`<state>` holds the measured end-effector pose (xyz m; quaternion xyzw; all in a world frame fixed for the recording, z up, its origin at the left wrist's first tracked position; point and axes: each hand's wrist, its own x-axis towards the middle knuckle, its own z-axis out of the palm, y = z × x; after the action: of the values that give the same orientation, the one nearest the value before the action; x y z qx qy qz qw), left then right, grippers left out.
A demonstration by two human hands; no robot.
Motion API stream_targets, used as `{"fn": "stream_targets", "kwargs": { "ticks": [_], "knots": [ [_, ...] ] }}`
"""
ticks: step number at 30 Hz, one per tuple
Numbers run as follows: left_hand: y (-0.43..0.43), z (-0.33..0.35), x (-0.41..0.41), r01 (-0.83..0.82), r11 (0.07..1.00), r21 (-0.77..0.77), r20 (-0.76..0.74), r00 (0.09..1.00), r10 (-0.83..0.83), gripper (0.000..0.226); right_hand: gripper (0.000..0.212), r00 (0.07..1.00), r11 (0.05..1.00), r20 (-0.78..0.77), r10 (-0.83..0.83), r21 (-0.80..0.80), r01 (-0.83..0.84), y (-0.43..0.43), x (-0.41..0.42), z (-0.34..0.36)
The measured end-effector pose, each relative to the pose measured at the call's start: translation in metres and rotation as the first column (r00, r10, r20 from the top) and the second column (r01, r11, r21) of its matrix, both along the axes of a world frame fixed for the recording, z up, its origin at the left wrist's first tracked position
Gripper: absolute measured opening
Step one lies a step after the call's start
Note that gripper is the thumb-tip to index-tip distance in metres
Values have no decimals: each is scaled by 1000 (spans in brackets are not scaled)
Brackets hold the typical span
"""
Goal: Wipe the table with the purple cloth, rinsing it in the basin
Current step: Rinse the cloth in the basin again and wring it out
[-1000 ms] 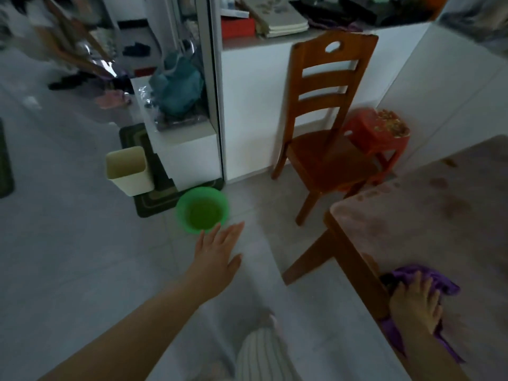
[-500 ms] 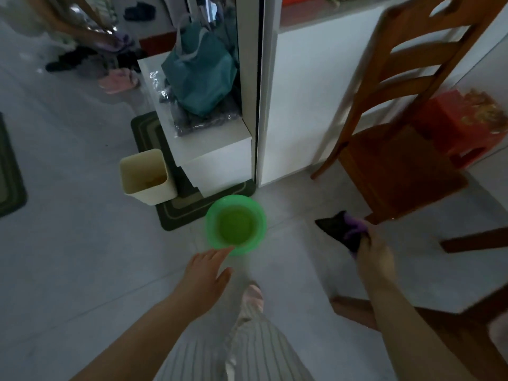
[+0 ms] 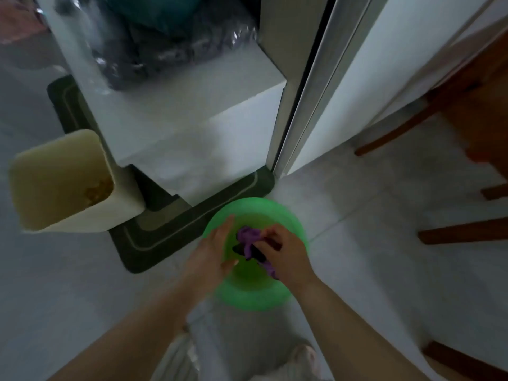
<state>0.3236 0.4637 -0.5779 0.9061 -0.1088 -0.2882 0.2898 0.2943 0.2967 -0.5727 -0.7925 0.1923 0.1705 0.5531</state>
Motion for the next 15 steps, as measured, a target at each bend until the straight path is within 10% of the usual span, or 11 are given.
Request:
{"fn": "stream_targets", "kwargs": {
  "ticks": [6, 10, 15],
  "knots": [
    [-13, -196, 51, 167, 986, 16, -132, 978, -163, 49, 14, 936, 913, -82, 343, -205, -352, 12, 34, -195],
    [-17, -268, 58, 182, 967, 176, -124, 979, -162, 37, 42, 986, 760, -153, 66, -632, -149, 9, 22, -267],
    [-23, -282, 38, 190, 972, 141, 57, 978, -200, 56, 47, 963, 751, -186, 198, -603, -270, 32, -3, -295]
  ]
}}
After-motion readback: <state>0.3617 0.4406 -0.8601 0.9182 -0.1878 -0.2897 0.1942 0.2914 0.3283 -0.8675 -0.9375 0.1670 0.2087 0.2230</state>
